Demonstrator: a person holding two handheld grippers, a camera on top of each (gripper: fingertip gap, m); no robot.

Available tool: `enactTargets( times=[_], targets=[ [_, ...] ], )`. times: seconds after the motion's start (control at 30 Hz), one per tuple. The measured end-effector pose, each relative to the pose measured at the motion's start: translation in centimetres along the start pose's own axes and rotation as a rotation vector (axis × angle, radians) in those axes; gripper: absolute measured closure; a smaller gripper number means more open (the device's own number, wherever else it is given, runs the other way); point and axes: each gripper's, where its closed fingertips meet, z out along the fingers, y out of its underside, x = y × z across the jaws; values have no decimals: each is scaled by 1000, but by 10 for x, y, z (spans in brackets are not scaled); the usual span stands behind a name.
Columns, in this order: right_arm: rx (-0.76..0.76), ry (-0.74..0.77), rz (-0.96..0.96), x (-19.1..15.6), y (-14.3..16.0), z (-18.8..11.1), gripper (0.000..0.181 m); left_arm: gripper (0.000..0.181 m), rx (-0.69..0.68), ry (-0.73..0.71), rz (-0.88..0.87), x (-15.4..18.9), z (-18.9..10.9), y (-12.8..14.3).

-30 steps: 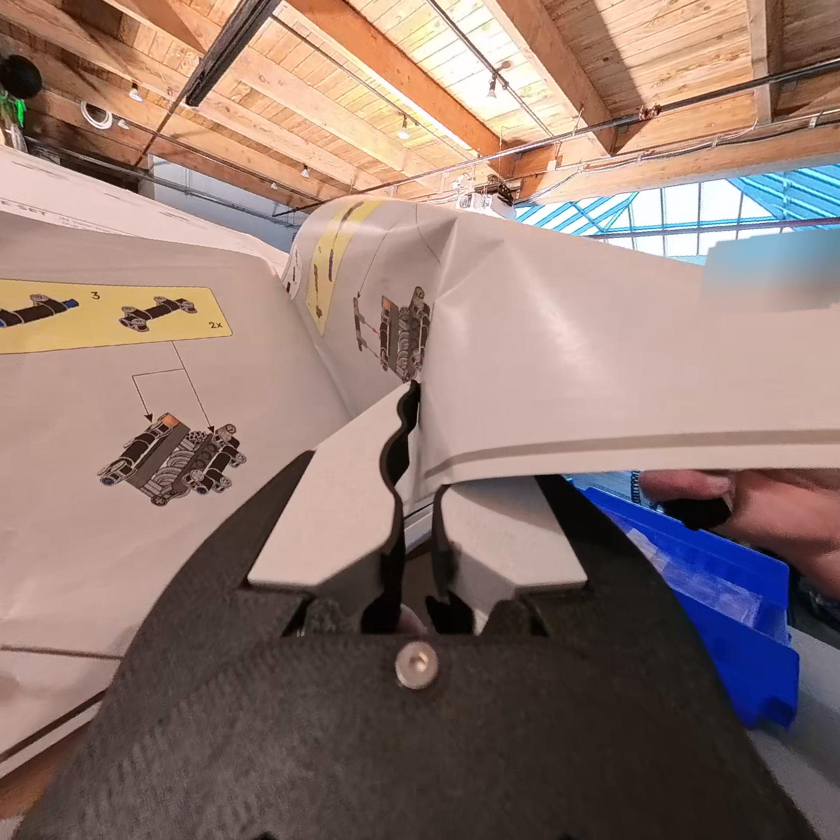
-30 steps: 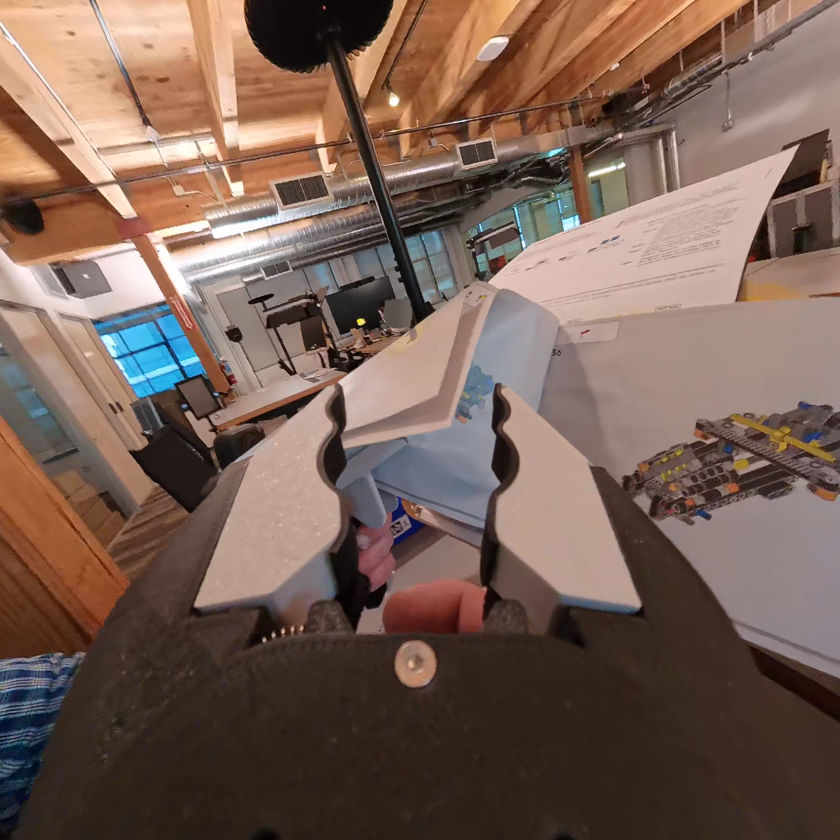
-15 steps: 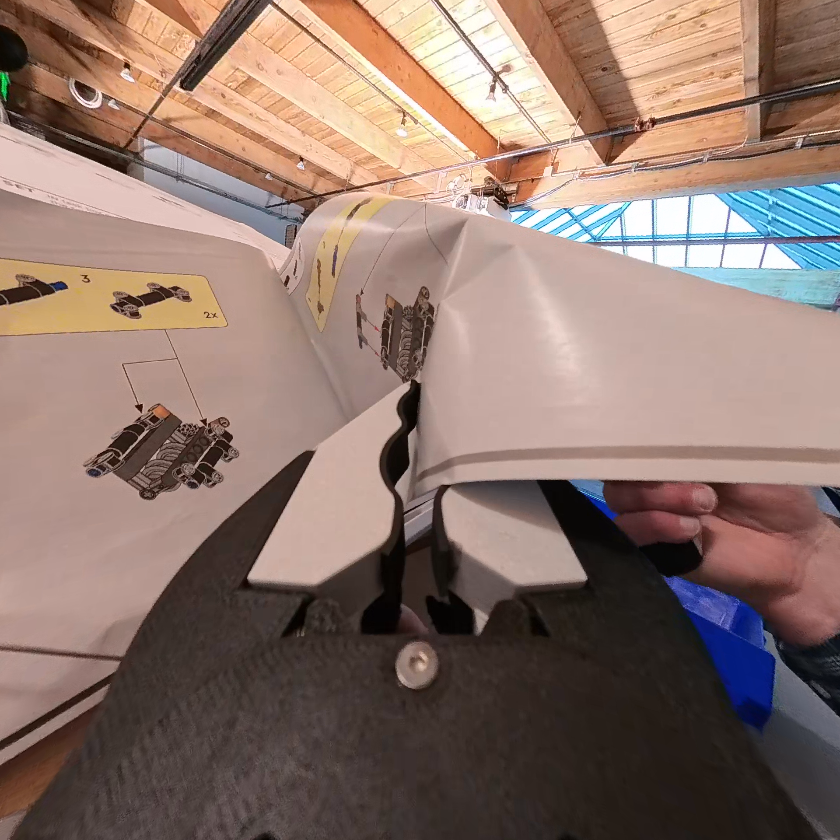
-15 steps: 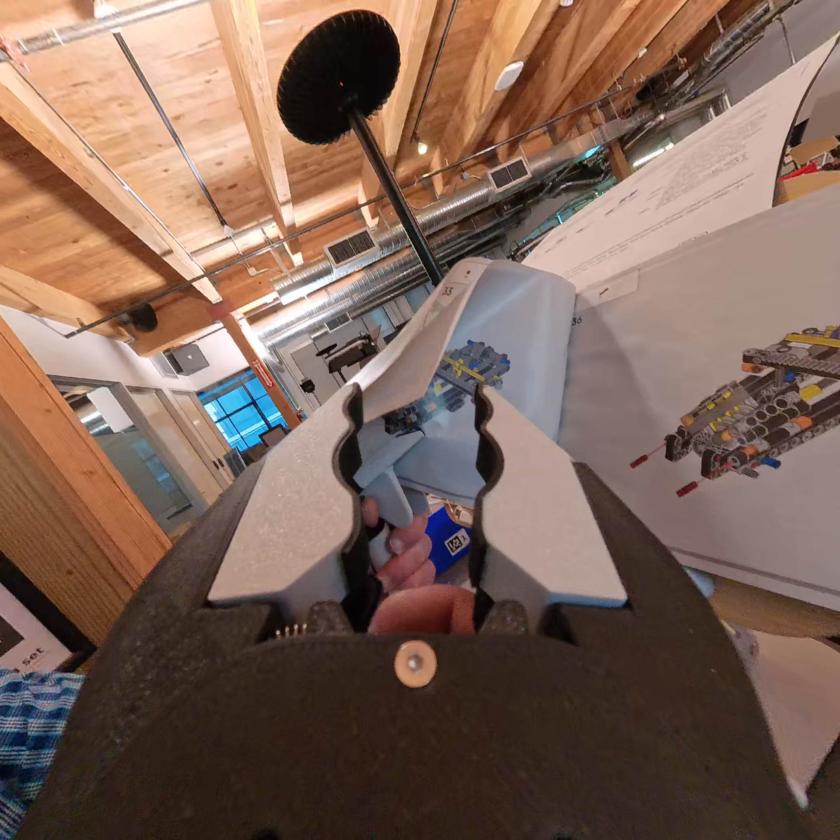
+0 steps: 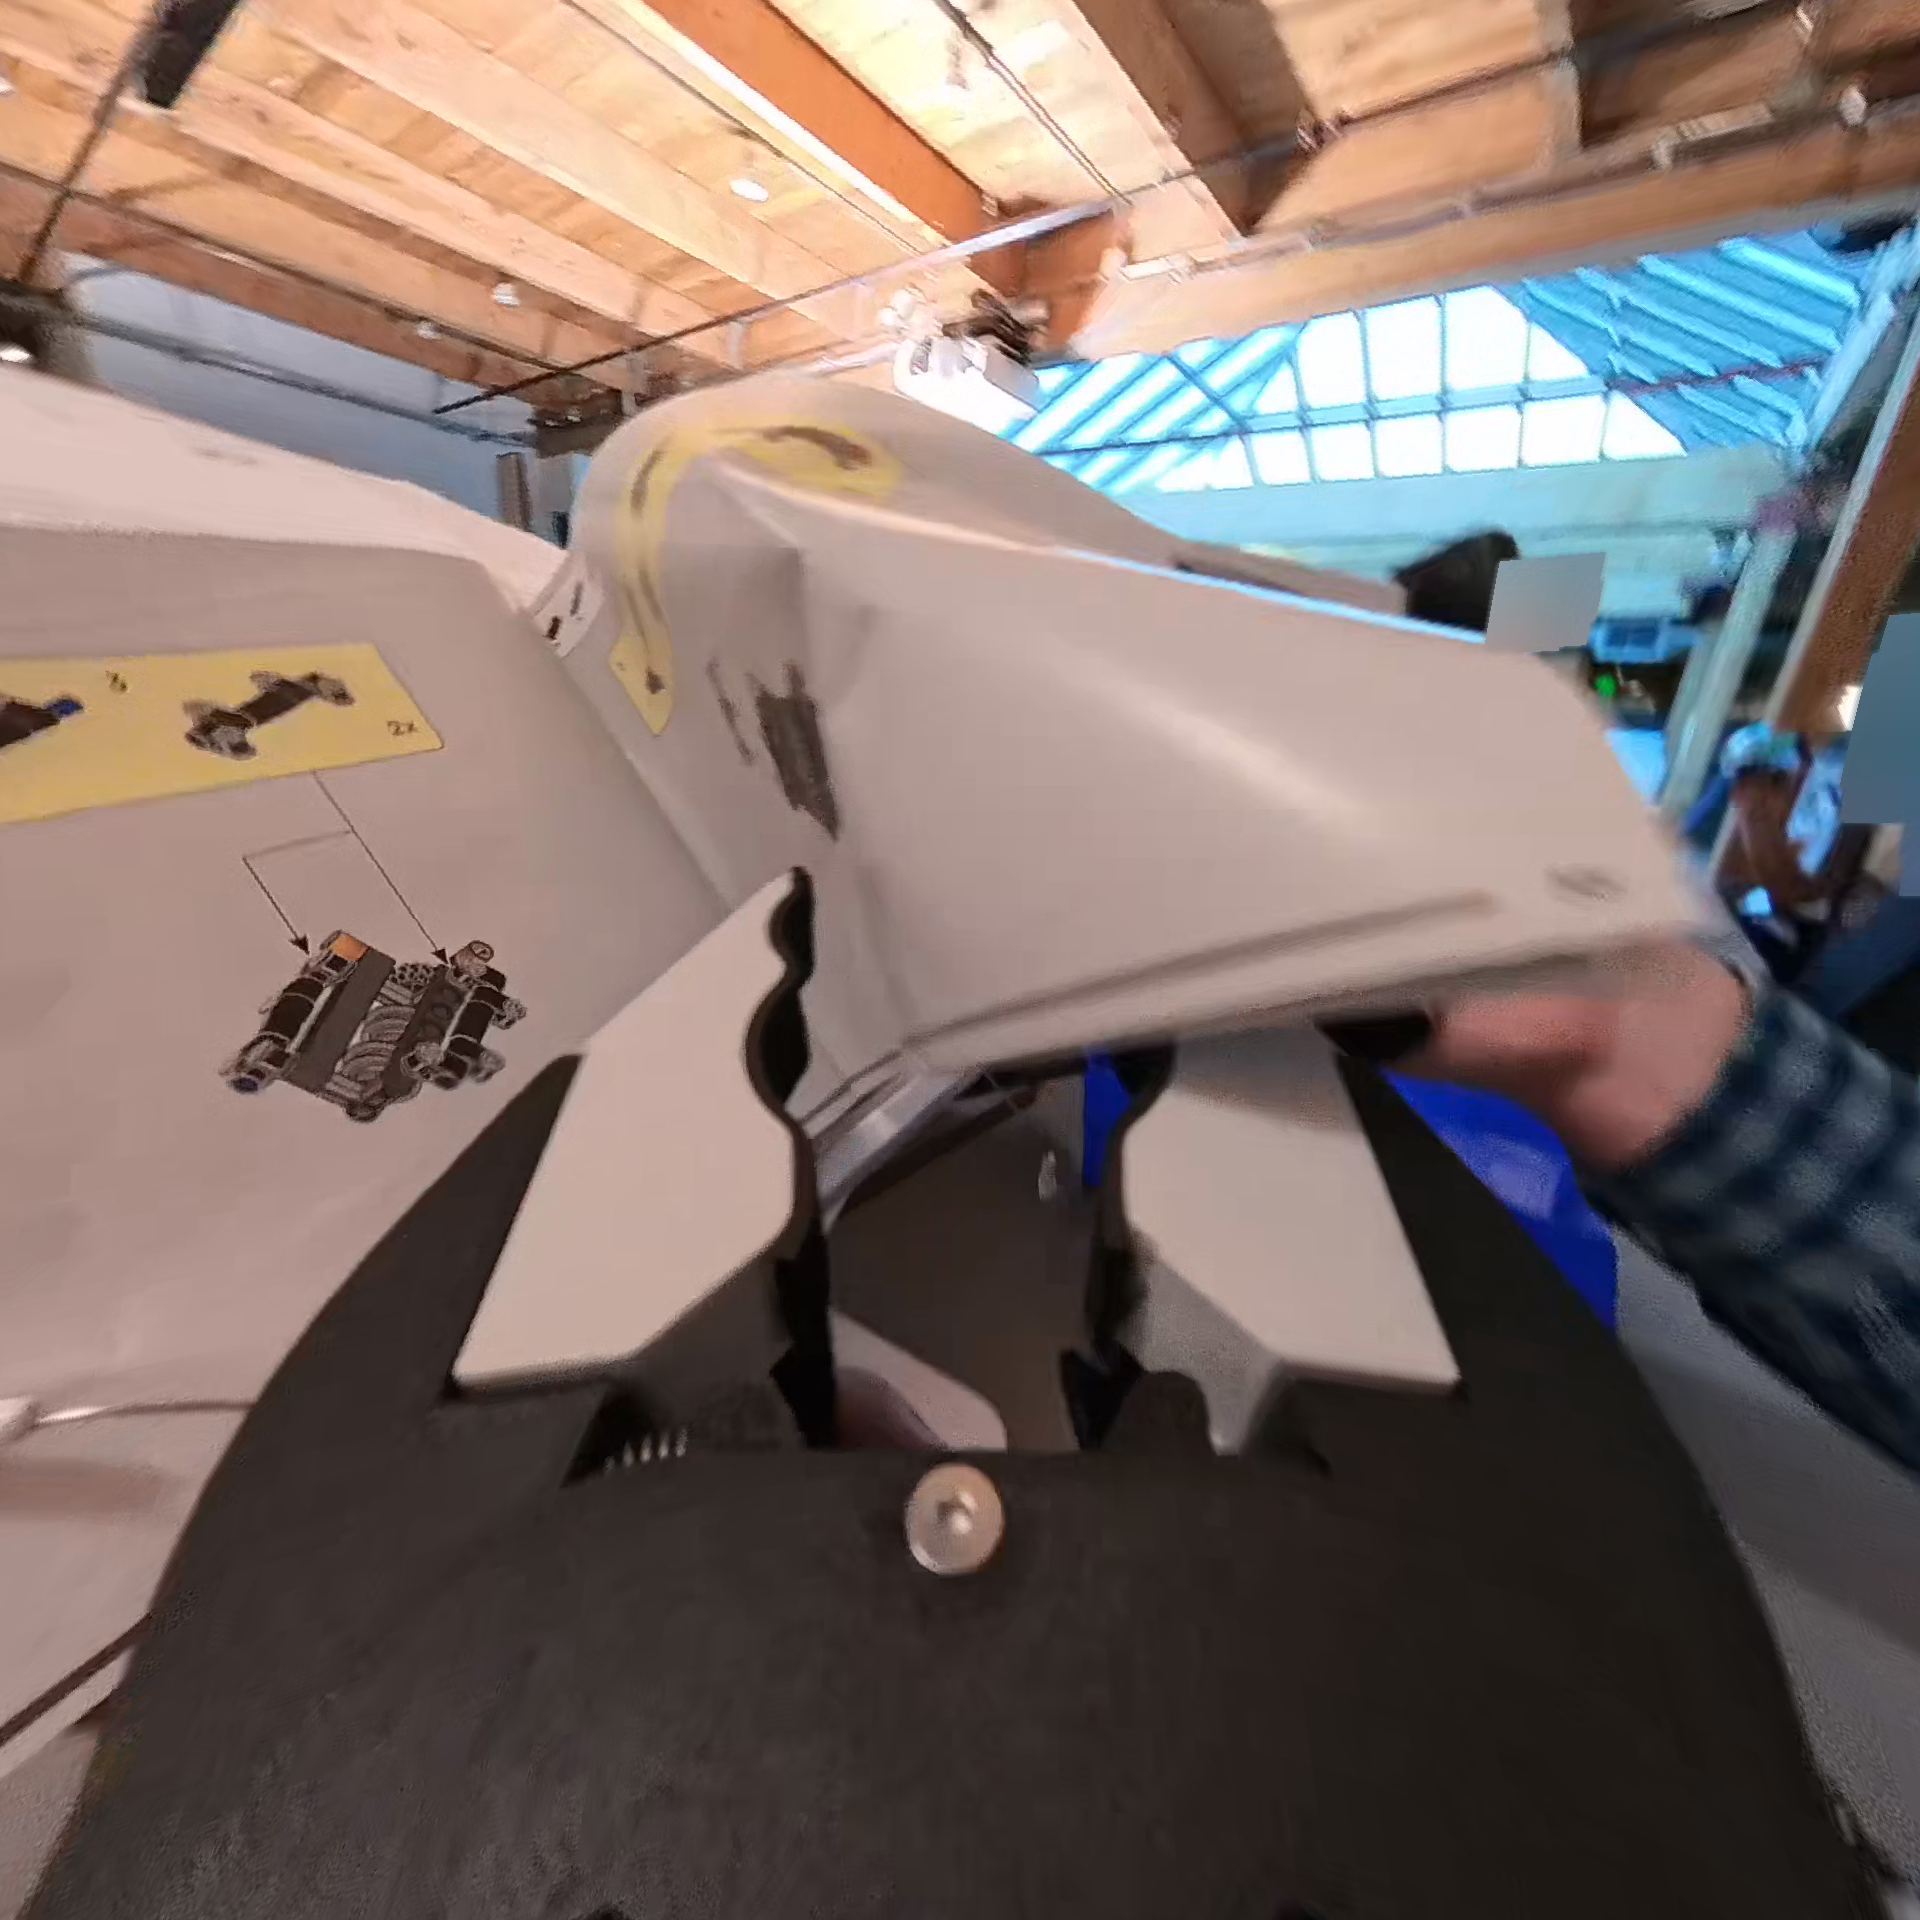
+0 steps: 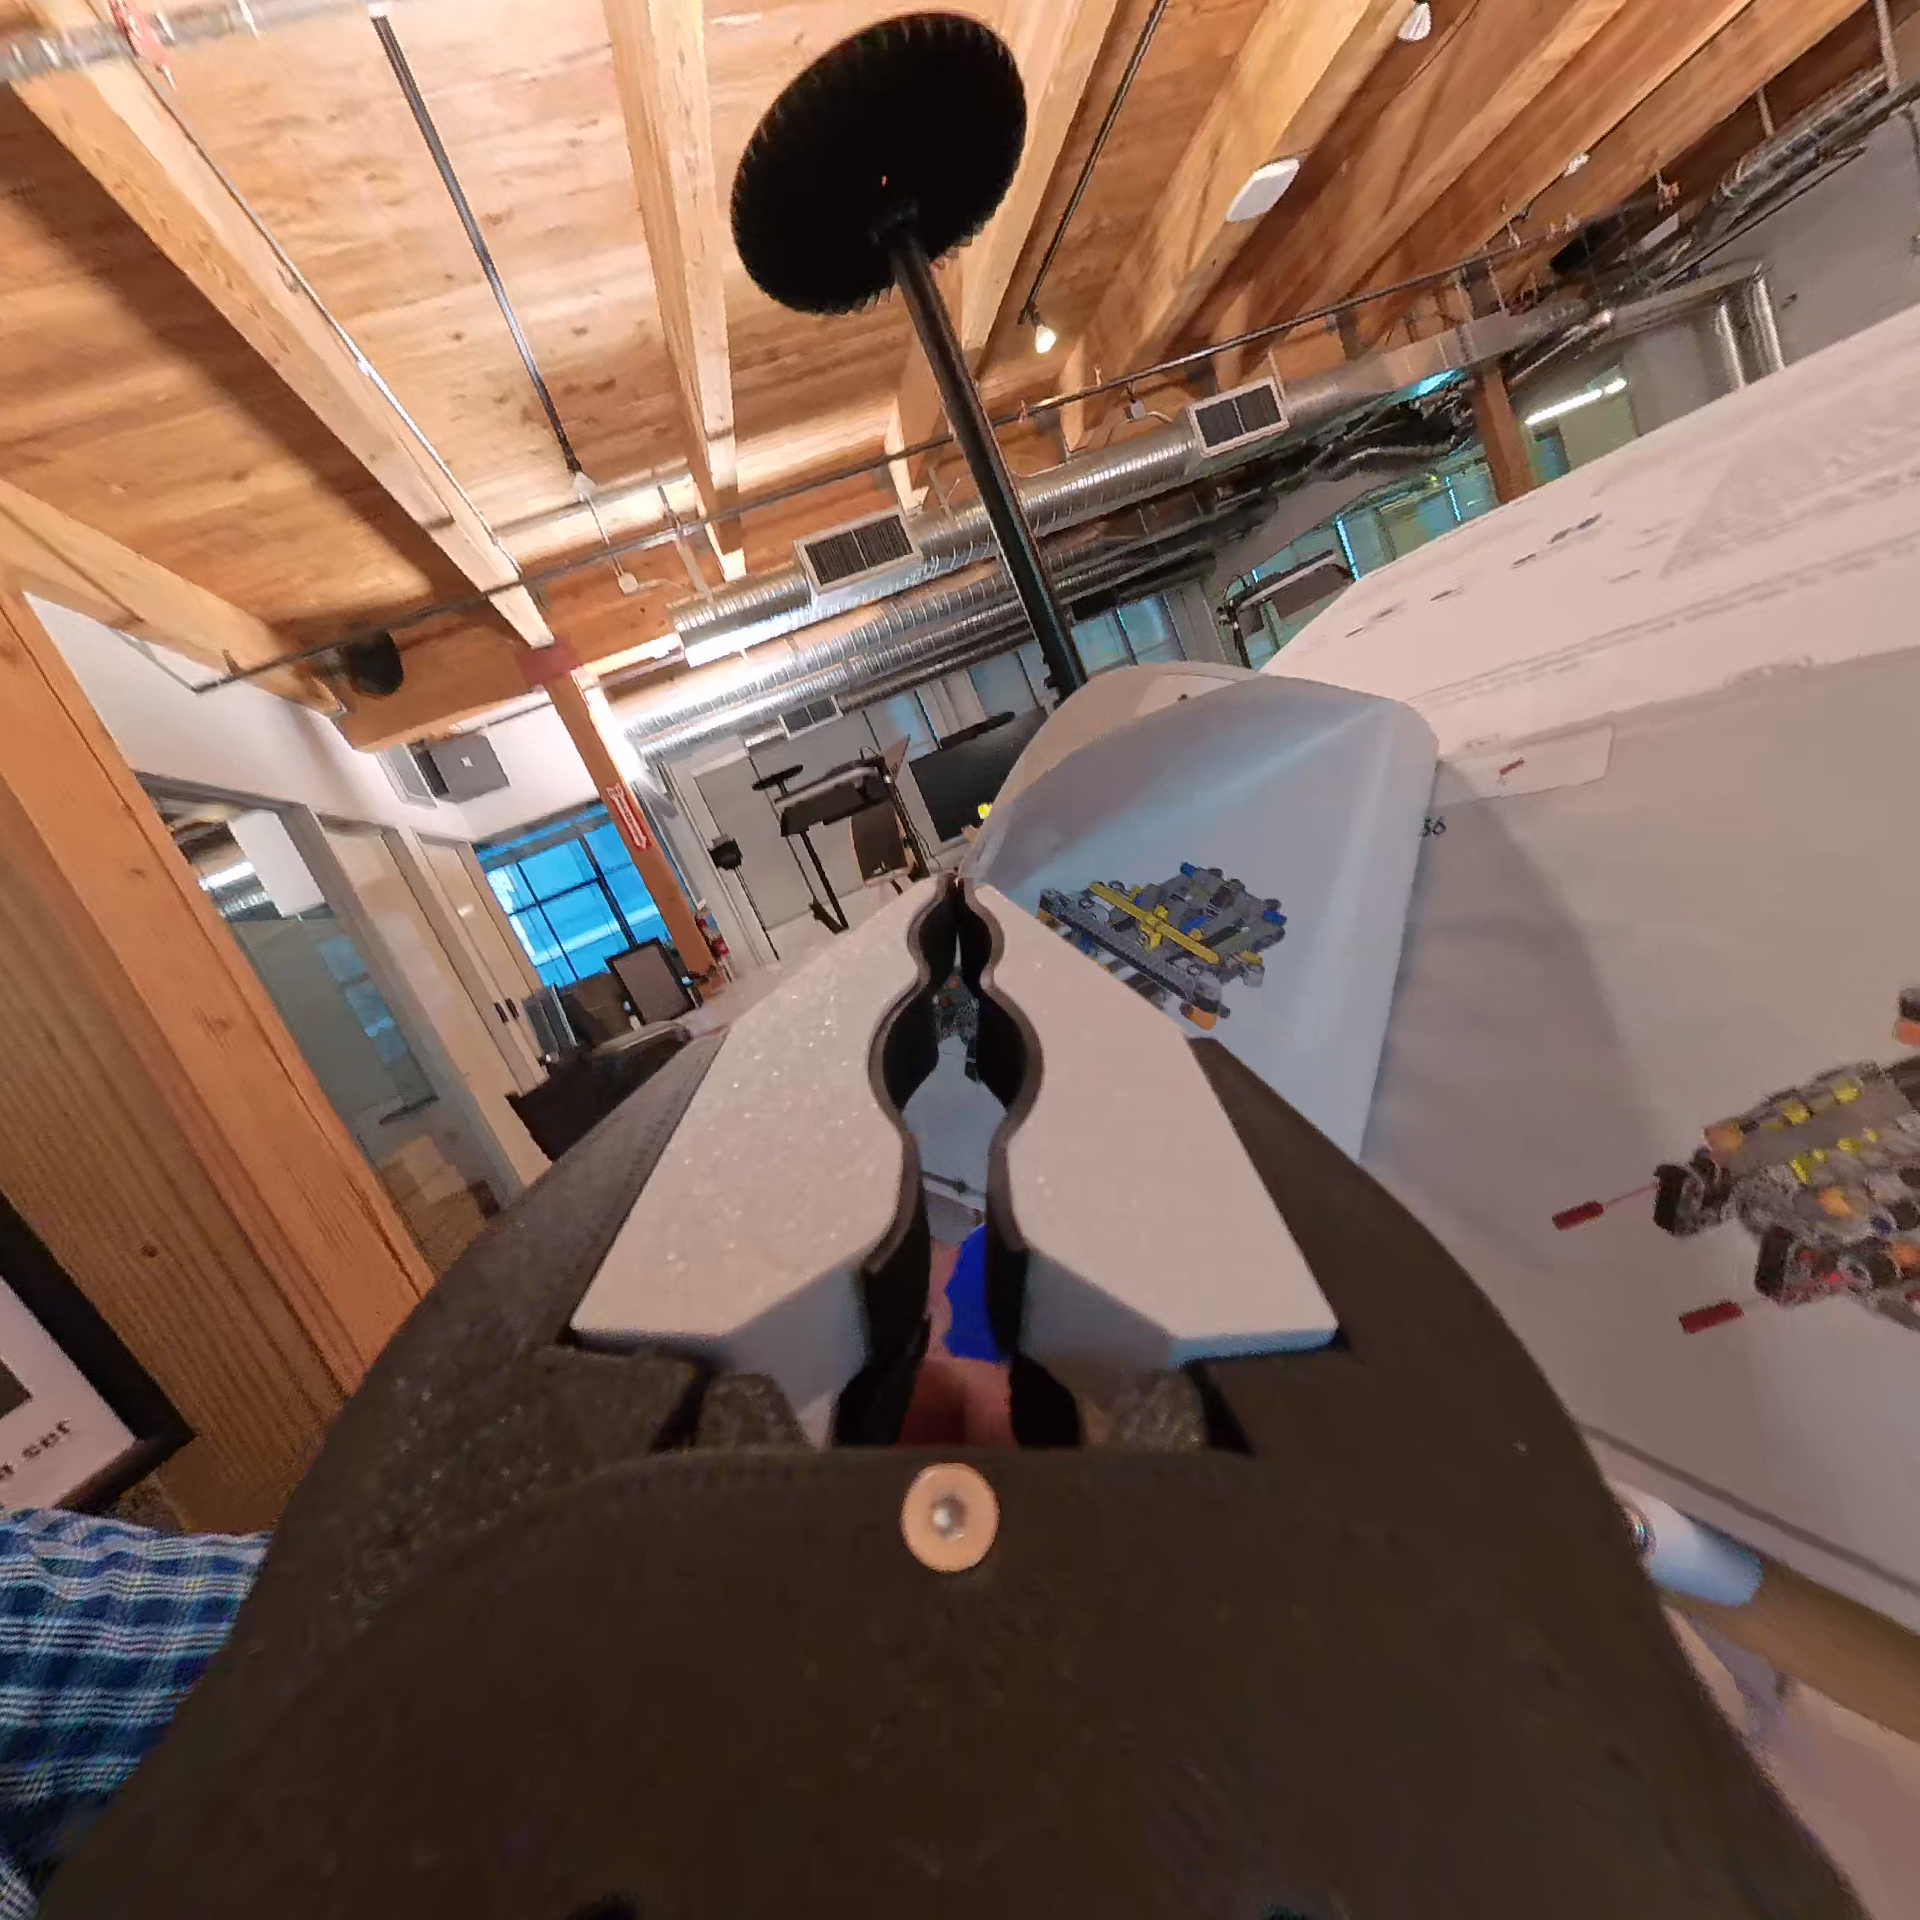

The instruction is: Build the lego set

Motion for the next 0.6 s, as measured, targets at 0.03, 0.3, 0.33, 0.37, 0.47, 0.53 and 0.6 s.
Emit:
enactTargets(
  times=[0.03, 0.3, 0.33, 0.37, 0.47, 0.53, 0.6],
  targets=[
    [-12, -3, -17, -3, -2, 4, 181, 116, -22, 13, 39, 2, -11, -2],
    [-94, -16, -119, -17, -5, 32, 181, 116, -84, 41, 245, 5, -90, -95],
    [-99, -12, -126, -18, -5, 34, 181, 117, -123, 35, 326, 11, -86, -99],
    [-99, -10, -129, -19, -5, 36, 181, 117, -187, 33, 419, 18, -80, -95],
    [-106, -8, -128, -21, -4, 40, 181, 129, -378, -37, 693, 15, -63, -67],
    [-115, -7, -133, -23, -2, 41, 181, 140, -433, -89, 797, 5, -57, -53],
    [-127, -5, -140, -24, -1, 42, 181, 171, -445, -158, 829, -7, -55, -48]
  ],
)
